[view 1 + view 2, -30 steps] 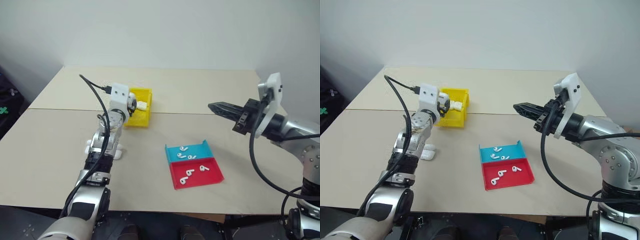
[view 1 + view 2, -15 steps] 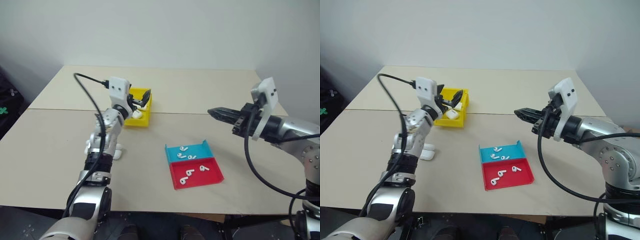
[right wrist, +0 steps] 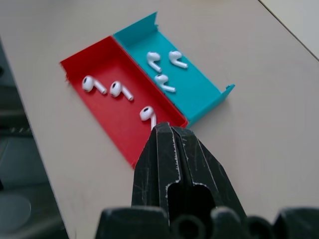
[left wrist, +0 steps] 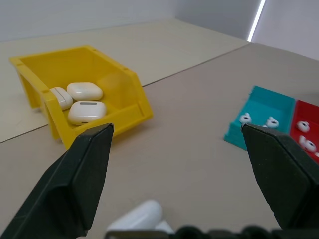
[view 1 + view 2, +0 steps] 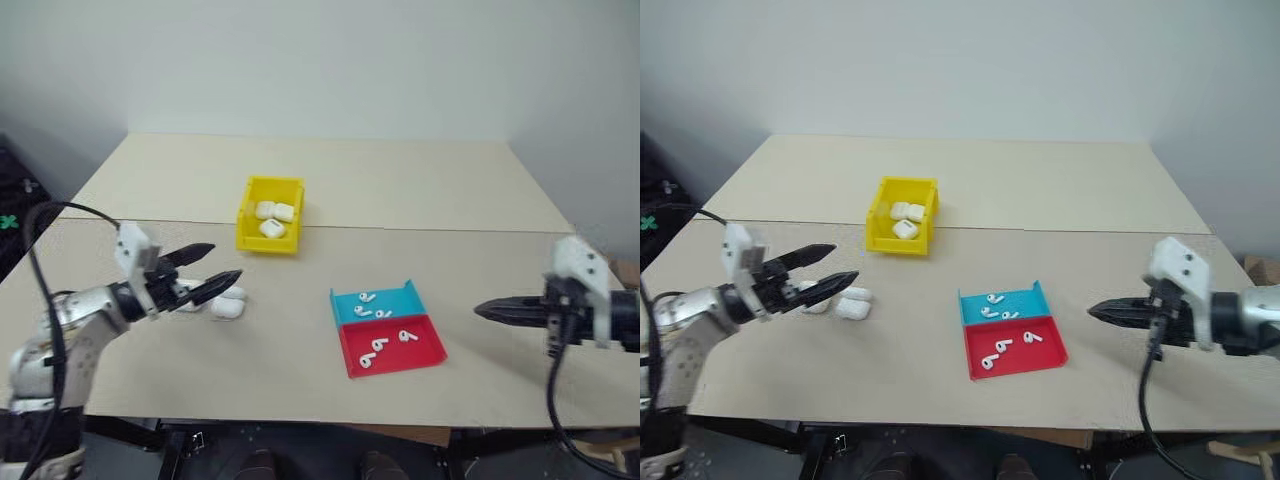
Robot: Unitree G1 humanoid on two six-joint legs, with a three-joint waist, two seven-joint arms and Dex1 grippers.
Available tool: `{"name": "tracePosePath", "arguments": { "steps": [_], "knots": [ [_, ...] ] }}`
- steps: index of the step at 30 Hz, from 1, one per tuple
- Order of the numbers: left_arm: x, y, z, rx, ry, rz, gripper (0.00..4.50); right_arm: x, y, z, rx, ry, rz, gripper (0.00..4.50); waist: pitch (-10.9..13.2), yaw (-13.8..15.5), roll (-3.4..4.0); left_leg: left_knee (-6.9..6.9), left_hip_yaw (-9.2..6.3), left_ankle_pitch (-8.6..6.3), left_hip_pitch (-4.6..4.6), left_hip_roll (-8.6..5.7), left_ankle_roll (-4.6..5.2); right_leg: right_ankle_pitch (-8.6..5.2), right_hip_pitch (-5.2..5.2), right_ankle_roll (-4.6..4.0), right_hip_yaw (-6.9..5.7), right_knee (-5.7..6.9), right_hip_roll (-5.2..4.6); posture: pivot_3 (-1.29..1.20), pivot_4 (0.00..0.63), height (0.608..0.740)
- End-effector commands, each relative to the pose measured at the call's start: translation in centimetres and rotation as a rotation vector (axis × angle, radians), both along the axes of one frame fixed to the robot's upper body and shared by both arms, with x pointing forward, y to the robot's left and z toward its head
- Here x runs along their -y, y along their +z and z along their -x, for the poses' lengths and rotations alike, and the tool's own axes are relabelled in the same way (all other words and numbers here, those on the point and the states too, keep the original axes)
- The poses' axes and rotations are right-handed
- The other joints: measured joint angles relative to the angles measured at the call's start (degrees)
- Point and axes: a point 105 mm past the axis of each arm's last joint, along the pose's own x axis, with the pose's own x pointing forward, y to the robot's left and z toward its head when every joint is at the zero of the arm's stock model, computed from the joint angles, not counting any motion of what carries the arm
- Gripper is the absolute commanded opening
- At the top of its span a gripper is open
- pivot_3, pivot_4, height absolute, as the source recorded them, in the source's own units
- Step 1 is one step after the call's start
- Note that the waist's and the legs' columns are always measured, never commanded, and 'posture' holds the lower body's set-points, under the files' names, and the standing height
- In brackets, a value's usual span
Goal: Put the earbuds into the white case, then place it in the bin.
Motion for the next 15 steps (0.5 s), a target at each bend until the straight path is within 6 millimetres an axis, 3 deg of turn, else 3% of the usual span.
{"name": "tracePosePath", "arguments": {
  "steps": [1, 7, 15],
  "knots": [
    [-1.8, 1.8, 2.9, 0.008, -0.069, -0.077, 4.45, 2.1, 1.6, 1.1, 0.078, 0.037, 0.097, 0.00, 0.0, 0.0, 0.00, -0.01, 0.02, 0.00, 0.15, 0.00, 0.00, -0.02, 0.17, 0.00, -0.01, -0.03, 0.00, 0.00, 0.150, 0.740],
    [-4.2, 1.7, 6.0, -0.078, -0.109, -0.202, 4.45, 4.1, 2.0, 2.5, 0.085, 0.060, 0.154, 0.00, 0.0, -0.1, 0.01, -0.08, 0.09, -0.01, 0.34, 0.05, 0.00, -0.05, 0.34, -0.04, -0.01, -0.25, -0.02, 0.00, 0.150, 0.740],
    [-3.6, 2.2, 6.9, -0.098, -0.199, -0.208, 4.45, 4.4, 1.7, 2.4, 0.085, 0.065, 0.181, 0.00, 0.0, -0.1, 0.01, -0.09, 0.13, -0.01, 0.43, 0.06, -0.01, -0.07, 0.43, -0.07, 0.02, -0.27, -0.03, 0.00, 0.150, 0.740]
  ]
}}
